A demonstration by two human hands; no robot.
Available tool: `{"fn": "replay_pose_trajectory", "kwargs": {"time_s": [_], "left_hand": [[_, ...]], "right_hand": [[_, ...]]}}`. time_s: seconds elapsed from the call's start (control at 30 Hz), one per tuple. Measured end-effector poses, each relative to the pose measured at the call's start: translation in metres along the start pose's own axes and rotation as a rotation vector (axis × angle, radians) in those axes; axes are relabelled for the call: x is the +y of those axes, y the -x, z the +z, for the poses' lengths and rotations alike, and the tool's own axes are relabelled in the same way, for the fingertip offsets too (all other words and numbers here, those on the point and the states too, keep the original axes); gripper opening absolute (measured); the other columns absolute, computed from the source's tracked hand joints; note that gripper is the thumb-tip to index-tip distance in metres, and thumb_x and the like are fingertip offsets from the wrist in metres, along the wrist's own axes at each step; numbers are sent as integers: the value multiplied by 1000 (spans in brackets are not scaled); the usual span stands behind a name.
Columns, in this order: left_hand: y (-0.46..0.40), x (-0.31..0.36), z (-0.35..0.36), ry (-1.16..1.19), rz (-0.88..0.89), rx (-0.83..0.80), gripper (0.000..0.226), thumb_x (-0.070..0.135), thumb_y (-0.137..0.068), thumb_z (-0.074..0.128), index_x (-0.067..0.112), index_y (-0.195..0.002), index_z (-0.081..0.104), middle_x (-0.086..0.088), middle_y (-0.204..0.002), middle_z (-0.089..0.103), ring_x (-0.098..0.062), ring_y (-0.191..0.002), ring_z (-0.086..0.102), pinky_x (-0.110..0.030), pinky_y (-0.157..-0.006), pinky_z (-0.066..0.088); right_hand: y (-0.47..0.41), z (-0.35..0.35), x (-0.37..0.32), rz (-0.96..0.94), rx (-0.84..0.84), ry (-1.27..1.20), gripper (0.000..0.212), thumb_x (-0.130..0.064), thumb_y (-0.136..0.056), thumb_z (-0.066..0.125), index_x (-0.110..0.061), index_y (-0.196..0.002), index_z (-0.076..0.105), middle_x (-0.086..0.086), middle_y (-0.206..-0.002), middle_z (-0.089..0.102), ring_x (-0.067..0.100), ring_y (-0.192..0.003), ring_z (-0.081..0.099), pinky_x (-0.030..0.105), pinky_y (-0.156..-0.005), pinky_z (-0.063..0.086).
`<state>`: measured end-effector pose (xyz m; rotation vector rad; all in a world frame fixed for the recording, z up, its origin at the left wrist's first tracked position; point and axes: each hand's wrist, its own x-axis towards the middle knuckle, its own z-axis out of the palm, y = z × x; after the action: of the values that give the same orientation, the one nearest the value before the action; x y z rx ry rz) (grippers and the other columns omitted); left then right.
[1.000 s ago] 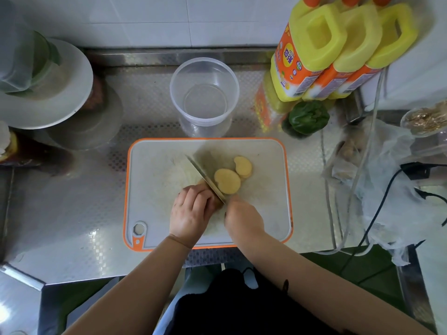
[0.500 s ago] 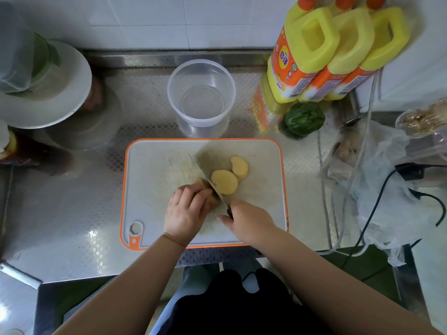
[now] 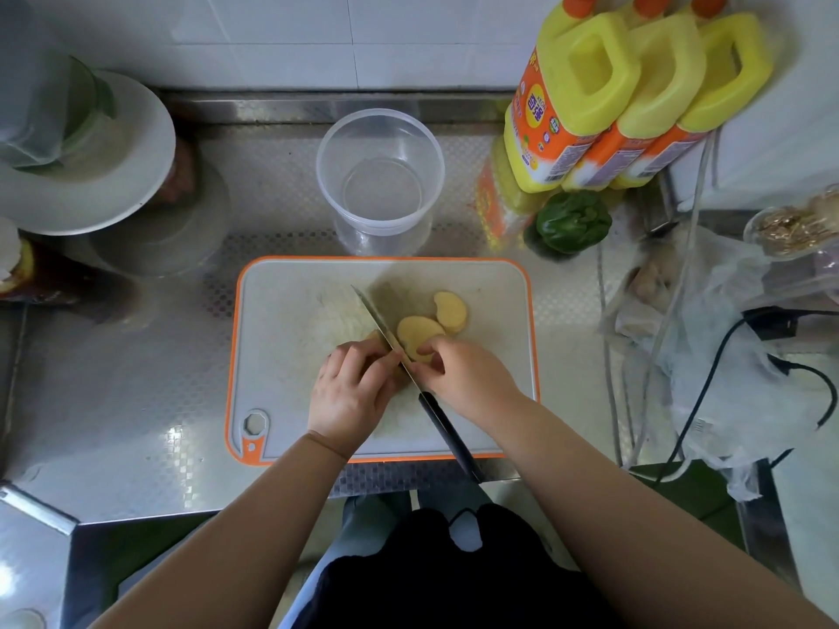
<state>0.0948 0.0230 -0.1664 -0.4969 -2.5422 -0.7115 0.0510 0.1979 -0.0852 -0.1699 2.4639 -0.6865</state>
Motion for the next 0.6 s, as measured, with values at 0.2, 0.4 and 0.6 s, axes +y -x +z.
{"fn": "replay_pose_trajectory", "kwargs": {"time_s": [0.2,0.4,0.6], "left_hand": [[1,0,1,7,-10,0,21,15,-101,45,17,-118,58,-5,-107,53,-32,-83,57,-41,-70,51],[2,-1,1,12,-13,1,22,12,-100,48,17,-118,58,-5,-106,54,-32,-82,58,-41,-69,51],[0,2,1,0,-34,17,17,16,-101,50,14,-116,57,-7,-106,55,-30,-85,57,-40,-70,51]], "right_hand": [[-11,1,5,-37,144,136,32,-41,-93,52,-15,-110,61,3,-92,69,28,-86,64,38,-71,52],[13,-2,11,202,245,-2,42,-55,-95,39,-18,-110,49,1,-86,66,25,-79,64,32,-61,40],[45,38,-3,83,-23,210,42,-53,-94,44,-16,-112,44,2,-99,61,24,-89,63,32,-68,44]]}}
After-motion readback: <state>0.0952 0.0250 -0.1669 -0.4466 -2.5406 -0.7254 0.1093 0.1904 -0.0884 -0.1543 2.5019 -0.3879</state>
